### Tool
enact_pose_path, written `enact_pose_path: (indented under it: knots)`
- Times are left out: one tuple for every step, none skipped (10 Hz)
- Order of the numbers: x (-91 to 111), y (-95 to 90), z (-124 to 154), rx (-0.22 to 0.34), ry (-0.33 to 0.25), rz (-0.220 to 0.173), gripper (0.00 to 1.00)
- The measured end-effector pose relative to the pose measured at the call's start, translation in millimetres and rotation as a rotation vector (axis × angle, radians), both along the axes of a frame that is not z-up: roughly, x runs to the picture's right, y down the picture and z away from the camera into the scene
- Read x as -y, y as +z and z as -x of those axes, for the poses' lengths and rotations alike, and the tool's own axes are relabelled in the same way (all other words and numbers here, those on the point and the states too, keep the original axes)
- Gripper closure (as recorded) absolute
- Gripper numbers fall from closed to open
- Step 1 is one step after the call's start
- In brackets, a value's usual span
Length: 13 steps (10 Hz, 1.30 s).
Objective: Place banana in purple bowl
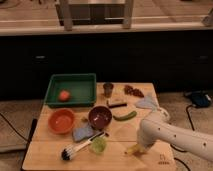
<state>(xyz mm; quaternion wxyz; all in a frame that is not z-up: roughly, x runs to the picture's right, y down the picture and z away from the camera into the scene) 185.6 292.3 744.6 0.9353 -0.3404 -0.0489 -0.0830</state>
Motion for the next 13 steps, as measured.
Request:
enact_pose_path:
  knots:
    - [13.9,-8.9,9.4,0.011,-0.025,-0.010,0.95]
    - [29.9,-17.9,22.0,0.026,-0.053,-0.022,0.95]
    - [39.4,-22.9,30.2,0.036,-0.074,-0.029,0.95]
    - [49.0,-27.3,36.6,0.042,-0.096,-0.038,0.95]
    - [58.5,-31.6,42.6,0.048,-0.115,-0.045,0.95]
    - [71.8,-36.9,52.2,0.056,-0.145,-0.051,0.95]
    - [78.1,-39.3,57.6,0.061,-0.162,-0.051,0.95]
    - [85.5,-40.7,60.7,0.061,-0.179,-0.057,0.95]
    - [94.4,-42.7,65.6,0.063,-0.200,-0.060,0.95]
    - [98.1,-43.8,68.9,0.066,-0.210,-0.058,0.95]
    - [107.5,-45.1,76.8,0.070,-0.235,-0.058,0.95]
    - [115.4,-45.4,83.1,0.076,-0.255,-0.058,0.95]
    - [124.3,-44.2,92.4,0.082,-0.281,-0.058,0.95]
